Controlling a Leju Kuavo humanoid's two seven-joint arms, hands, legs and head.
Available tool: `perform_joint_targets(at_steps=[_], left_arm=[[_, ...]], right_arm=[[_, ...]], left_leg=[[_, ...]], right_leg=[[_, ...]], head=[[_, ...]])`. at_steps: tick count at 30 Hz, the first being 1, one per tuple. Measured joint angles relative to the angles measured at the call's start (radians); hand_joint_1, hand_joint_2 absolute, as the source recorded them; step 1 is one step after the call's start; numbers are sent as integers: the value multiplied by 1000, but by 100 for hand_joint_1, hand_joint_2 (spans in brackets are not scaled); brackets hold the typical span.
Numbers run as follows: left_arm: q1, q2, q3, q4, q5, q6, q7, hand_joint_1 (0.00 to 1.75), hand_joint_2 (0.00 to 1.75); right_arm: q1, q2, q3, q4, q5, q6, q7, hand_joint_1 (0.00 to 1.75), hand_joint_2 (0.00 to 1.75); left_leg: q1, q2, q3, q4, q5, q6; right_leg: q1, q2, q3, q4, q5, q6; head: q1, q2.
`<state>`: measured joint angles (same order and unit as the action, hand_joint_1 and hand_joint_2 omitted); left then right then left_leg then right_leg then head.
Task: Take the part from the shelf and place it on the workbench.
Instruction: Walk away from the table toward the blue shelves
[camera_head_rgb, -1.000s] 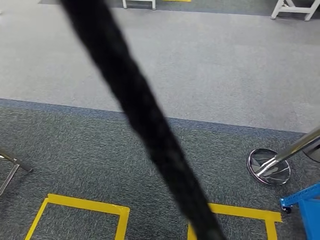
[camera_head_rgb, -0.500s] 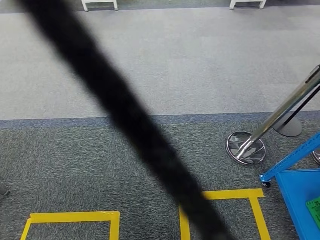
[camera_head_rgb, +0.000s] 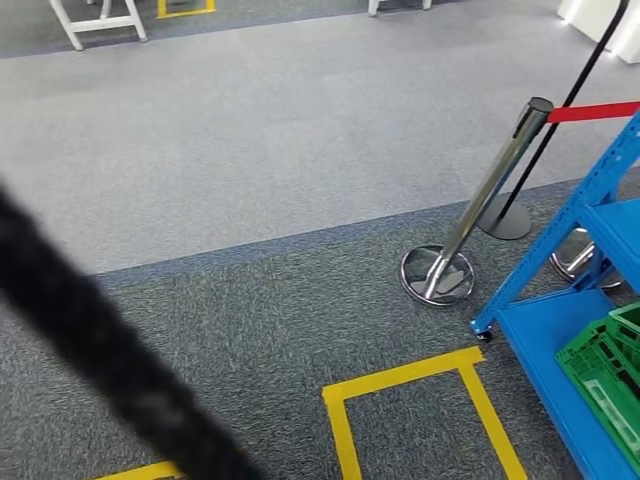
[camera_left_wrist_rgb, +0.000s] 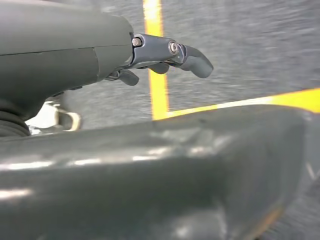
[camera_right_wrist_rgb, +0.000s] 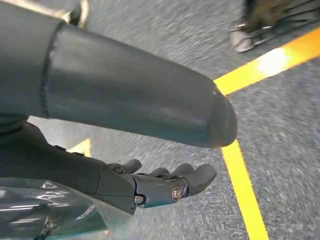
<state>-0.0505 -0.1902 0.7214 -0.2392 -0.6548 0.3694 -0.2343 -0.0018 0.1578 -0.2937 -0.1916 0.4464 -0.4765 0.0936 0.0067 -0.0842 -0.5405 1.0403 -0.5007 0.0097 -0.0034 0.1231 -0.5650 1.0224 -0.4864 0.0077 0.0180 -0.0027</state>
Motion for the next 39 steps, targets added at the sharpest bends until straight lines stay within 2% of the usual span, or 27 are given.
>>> perform_joint_targets(at_steps=[1,3,4,5,7,8,9,10,11,13,15,16,18,20,22,24,25,26,27,28,30,32,34,35,36,38,39], left_arm=[[-7,1,2,0,5,-2,-6,0,0],[-16,3,4,0,6,-2,-4,0,0],[-19,3,4,0,5,-1,-1,0,0],[-20,3,4,0,4,0,1,0,0],[-18,3,6,0,3,4,7,0,0],[-16,3,8,0,4,7,14,0,0],[-15,3,11,0,9,10,22,0,0],[-15,2,16,0,17,13,29,0,0],[-16,1,22,0,28,14,33,0,0],[-17,-3,37,0,50,15,35,0,0],[-18,-7,49,0,59,17,34,0,0],[-18,-8,53,0,60,18,34,0,0],[-22,-10,60,0,61,18,33,0,0],[-23,-12,65,0,62,18,33,0,0],[-21,-12,69,0,62,18,32,0,0],[-18,-12,73,0,63,18,31,0,0],[-16,-12,73,1,63,16,30,0,0],[-14,-12,74,1,63,15,25,0,0],[-14,-12,74,1,64,15,18,0,0],[-15,-12,75,1,66,15,9,0,0],[-20,-8,79,2,68,23,-4,0,0],[-23,-3,83,2,62,36,-4,0,0],[-23,-2,88,2,58,58,13,0,0],[-21,-2,91,1,60,75,16,0,0],[-18,-3,94,1,62,94,10,0,0],[-9,-6,102,1,68,131,-12,0,0],[-5,-7,108,1,70,145,-15,0,0]], right_arm=[[-3,-4,-11,-1,-8,0,-12,0,0],[-4,-13,-33,-3,-18,0,-23,0,0],[-4,-16,-43,-3,-21,0,-24,0,0],[-5,-20,-51,-3,-24,0,-25,0,0],[-11,-23,-65,-5,-30,0,-25,0,0],[-13,-24,-72,-5,-37,2,-25,0,0],[-15,-25,-81,-6,-47,5,-26,0,0],[-14,-26,-91,-6,-58,9,-28,0,0],[-14,-26,-102,-7,-68,12,-32,0,0],[-15,-26,-121,-8,-81,17,-41,0,0],[-20,-25,-135,-10,-85,19,-47,0,0],[-21,-25,-140,-11,-86,20,-49,0,0],[-20,-25,-150,-11,-87,20,-50,0,0],[-20,-26,-157,-13,-87,20,-50,0,0],[-25,-26,-160,-14,-86,21,-51,0,0],[-27,-26,-162,-14,-81,21,-50,0,0],[-26,-26,-162,-14,-78,21,-49,0,0],[-25,-26,-162,-14,-73,21,-49,0,0],[-24,-26,-162,-14,-67,20,-50,0,0],[-23,-26,-162,-14,-60,19,-51,0,0],[-24,-25,-162,-14,-47,10,-58,0,0],[-24,-22,-162,-14,-37,-9,-68,0,0],[-19,-20,-163,-14,-31,-25,-67,0,0],[-15,-19,-166,-14,-31,-29,-60,0,0],[-13,-17,-169,-14,-33,-33,-51,0,0],[-13,-11,-180,-14,-40,-41,-36,0,0],[-14,-8,-185,-14,-44,-45,-30,0,0]], left_leg=[[-1,-6,4,-13,-3,0],[-1,17,7,-25,2,5],[0,31,8,-31,5,10],[1,47,9,-37,9,14],[0,81,8,-41,10,20],[0,100,7,-41,10,21],[-1,117,7,-41,9,21],[0,133,7,-41,8,20],[0,146,8,-41,6,18],[0,170,13,-40,1,11],[-4,189,19,-37,-5,-1],[-6,196,22,-37,-6,-6],[-3,207,30,-38,-10,-18],[2,174,26,-7,-39,-29],[4,117,-21,109,-104,-33],[3,96,-79,234,-155,-32],[3,94,-96,265,-158,-30],[3,93,-99,263,-143,-28],[3,90,-91,234,-114,-24],[3,82,-71,178,-73,-19],[4,33,-21,42,-5,-8],[3,-2,3,-25,11,-4],[2,13,6,-37,10,-2],[3,26,9,-45,14,2],[5,40,11,-52,18,7],[4,73,13,-60,21,14],[3,90,12,-60,21,16]], right_leg=[[-2,13,-6,0,3,7],[-7,27,-20,-1,7,19],[-6,9,-31,11,-1,23],[-4,-20,-49,39,-20,26],[-2,-88,-107,155,-82,33],[-3,-104,-139,219,-108,38],[-6,-112,-160,263,-120,42],[-9,-117,-163,272,-113,46],[-12,-124,-143,238,-89,49],[-14,-163,-64,98,-30,51],[-10,-192,-8,3,-5,39],[-7,-194,-3,-7,-8,30],[-6,-175,-2,-10,-6,14],[-9,-154,3,-16,-2,-1],[-10,-128,7,-17,3,-11],[-7,-102,6,-17,5,-14],[-6,-90,6,-17,5,-14],[-6,-78,7,-16,5,-14],[-5,-64,9,-16,5,-14],[-4,-48,10,-16,5,-14],[-5,-20,9,-14,6,-10],[-9,4,-1,-13,10,0],[-14,26,-12,-15,15,15],[-13,16,-19,-10,12,20],[-11,-7,-33,8,0,24],[-7,-77,-85,104,-54,29],[-8,-98,-119,172,-86,32]], head=[[0,0],[0,0],[2,0],[5,0],[10,0],[11,0],[11,0],[11,0],[11,0],[12,0],[10,0],[10,0],[9,0],[5,0],[-1,0],[-1,0],[-1,0],[-1,0],[-1,0],[-1,0],[-1,0],[0,0],[-1,0],[0,0],[3,0],[8,0],[11,0]])
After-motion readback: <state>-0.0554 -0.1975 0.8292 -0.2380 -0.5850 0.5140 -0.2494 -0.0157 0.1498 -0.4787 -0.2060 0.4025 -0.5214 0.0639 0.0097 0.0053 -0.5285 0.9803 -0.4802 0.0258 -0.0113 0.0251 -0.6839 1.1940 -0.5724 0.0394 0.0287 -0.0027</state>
